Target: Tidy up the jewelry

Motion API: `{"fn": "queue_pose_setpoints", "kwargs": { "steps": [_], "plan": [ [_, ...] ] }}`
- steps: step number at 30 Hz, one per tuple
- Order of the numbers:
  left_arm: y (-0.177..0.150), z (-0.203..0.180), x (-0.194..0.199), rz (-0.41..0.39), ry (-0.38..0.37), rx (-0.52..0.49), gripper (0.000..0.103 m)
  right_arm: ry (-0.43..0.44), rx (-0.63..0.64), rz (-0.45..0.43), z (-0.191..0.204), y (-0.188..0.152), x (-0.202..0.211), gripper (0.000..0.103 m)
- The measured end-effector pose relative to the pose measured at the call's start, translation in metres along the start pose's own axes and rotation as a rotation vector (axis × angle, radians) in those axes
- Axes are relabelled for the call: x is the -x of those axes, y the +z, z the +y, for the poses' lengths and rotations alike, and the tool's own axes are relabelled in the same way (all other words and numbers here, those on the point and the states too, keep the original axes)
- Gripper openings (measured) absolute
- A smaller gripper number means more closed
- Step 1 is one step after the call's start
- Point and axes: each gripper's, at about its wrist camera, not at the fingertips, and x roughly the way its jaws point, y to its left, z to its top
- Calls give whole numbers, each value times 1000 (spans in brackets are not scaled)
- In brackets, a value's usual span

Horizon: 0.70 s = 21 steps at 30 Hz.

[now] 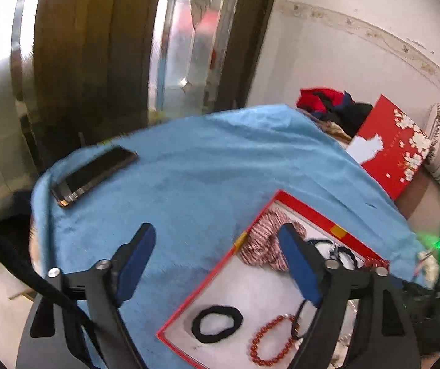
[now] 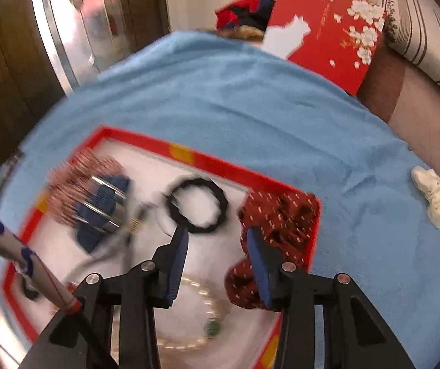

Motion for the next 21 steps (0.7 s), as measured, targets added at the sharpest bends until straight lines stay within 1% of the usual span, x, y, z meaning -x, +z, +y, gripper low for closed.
{"fn": "queue_pose_setpoints", "kwargs": {
  "steps": [2,4,6,7,8,9,10,12,15,18,19,21],
  "plan": [
    [1,-3,10,-66,50,-12,92,69,14,-28,16,10,11,45],
    [1,-5,19,-127,92,-22,96,99,48,-29,32,18,10,58],
    [1,-7,27,-189,125,-41,99,102,81,7,44,21,-2,59],
    [1,-9,30,-215,143,-53,101,75,97,50,47,20,-14,58],
    [1,-11,34,-240,158,-66,102,39,110,81,47,19,-23,53],
    [2,-12,37,-261,170,-75,103,4,118,99,44,15,-30,38],
    [2,-12,40,-275,174,-77,103,-18,115,113,38,10,-34,35],
    [3,-11,42,-283,159,-65,103,-39,86,119,21,1,-36,35],
    [5,-9,43,-271,148,-37,103,-46,55,104,5,-3,-31,35],
    [5,-9,41,-255,138,-33,103,27,12,53,-3,-1,-8,37],
    [4,-10,42,-262,146,-34,103,49,0,35,-4,-1,0,40],
    [2,-11,46,-287,164,-30,103,90,-13,5,-4,1,13,41]
  ]
}}
